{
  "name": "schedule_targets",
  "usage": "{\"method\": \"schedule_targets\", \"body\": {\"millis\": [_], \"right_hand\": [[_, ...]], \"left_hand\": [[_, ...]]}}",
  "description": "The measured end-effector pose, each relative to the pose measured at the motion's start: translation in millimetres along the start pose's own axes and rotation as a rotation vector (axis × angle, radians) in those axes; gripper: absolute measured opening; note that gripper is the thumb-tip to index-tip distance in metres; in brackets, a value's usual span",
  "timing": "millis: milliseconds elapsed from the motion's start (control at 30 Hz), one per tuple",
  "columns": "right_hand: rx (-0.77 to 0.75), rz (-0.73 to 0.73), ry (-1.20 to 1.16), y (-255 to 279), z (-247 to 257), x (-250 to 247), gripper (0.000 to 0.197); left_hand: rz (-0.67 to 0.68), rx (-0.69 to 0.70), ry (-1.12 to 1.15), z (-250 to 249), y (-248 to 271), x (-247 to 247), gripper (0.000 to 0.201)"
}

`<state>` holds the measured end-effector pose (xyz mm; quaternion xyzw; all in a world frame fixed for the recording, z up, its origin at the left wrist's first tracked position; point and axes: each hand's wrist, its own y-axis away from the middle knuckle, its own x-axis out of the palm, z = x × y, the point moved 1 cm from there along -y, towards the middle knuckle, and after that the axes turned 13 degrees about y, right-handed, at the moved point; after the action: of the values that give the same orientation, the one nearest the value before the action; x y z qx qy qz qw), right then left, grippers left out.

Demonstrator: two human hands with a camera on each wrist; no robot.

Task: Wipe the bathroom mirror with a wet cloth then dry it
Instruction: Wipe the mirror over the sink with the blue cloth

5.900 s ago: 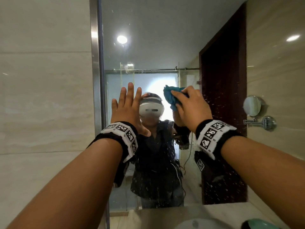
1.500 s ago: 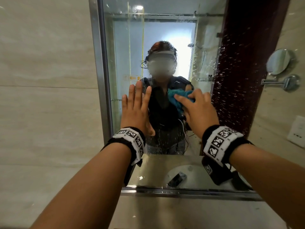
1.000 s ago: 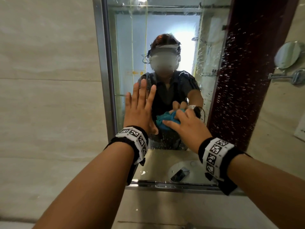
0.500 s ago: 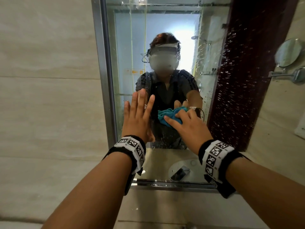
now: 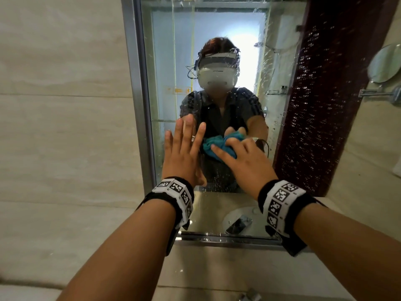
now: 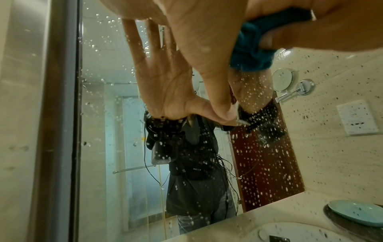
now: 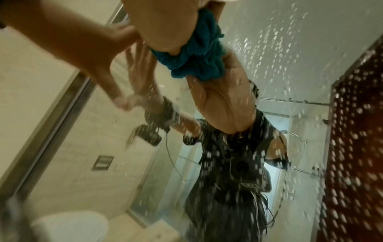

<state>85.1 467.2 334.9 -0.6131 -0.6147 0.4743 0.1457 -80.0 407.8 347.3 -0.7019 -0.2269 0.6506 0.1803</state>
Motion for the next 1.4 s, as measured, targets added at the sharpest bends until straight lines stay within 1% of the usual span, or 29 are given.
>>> {"method": "schedule_targets", "body": {"millis": [33, 100, 233, 267, 300, 367, 400, 433, 467, 533, 633, 700, 800, 867, 967, 1033, 1100, 1233, 1300, 1400], "right_hand": [[-0.042, 0.03, -0.001, 8, 5, 3, 0.09], [-0.082, 0.072, 0.007, 21, 11, 7, 0.088], [-0.094, 0.092, 0.024, 24, 10, 2, 0.083], [-0.061, 0.087, 0.024, 20, 7, -2, 0.08], [0.007, 0.077, 0.016, 14, 3, -5, 0.078], [0.18, 0.032, -0.028, 2, -5, -10, 0.068], [0.237, 0.008, -0.047, -1, -8, -11, 0.065], [0.256, -0.004, -0.048, -2, -8, -11, 0.064], [0.239, -0.004, -0.038, -1, -6, -10, 0.065], [0.14, 0.025, -0.022, 9, 3, -6, 0.073], [-0.017, 0.121, -0.013, 35, 23, 5, 0.08], [-0.069, 0.159, -0.005, 49, 30, 12, 0.081], [-0.105, 0.139, 0.033, 51, 28, 13, 0.076], [-0.027, 0.103, 0.011, 42, 21, 9, 0.073], [0.179, 0.055, -0.031, 22, 11, 0, 0.068], [0.211, 0.043, -0.037, 16, 13, -2, 0.067], [0.156, 0.039, -0.03, 19, 19, 1, 0.07], [-0.049, 0.074, -0.031, 45, 38, 14, 0.075], [-0.089, 0.106, -0.052, 60, 44, 20, 0.071], [-0.111, 0.09, -0.056, 73, 46, 24, 0.061]], "left_hand": [[0.005, -0.002, 0.002, 0, 1, 1, 0.145], [0.013, -0.007, 0.006, -1, 3, 2, 0.142], [0.02, -0.019, 0.009, -1, 8, 5, 0.14], [0.025, -0.023, 0.007, -1, 10, 6, 0.14], [0.028, -0.026, 0.005, -1, 11, 8, 0.14], [0.034, -0.028, 0.013, 0, 13, 12, 0.139], [0.039, -0.029, 0.024, 0, 15, 14, 0.139], [0.041, -0.03, 0.033, 1, 17, 16, 0.139], [0.045, -0.03, 0.037, 2, 19, 18, 0.139], [0.051, -0.032, 0.035, 2, 21, 22, 0.14], [0.06, -0.037, 0.026, 2, 22, 26, 0.137], [0.063, -0.041, 0.021, 2, 23, 28, 0.136], [0.056, -0.044, 0.017, 2, 26, 31, 0.138], [0.054, -0.043, 0.026, 2, 27, 34, 0.14], [0.042, -0.043, 0.024, 3, 28, 37, 0.141], [0.036, -0.04, 0.028, 4, 29, 39, 0.141], [0.024, -0.036, 0.029, 4, 30, 42, 0.143], [-0.006, -0.024, 0.024, 7, 30, 49, 0.145], [-0.013, -0.018, 0.025, 8, 31, 52, 0.145], [-0.01, -0.011, 0.018, 9, 32, 55, 0.144]]}}
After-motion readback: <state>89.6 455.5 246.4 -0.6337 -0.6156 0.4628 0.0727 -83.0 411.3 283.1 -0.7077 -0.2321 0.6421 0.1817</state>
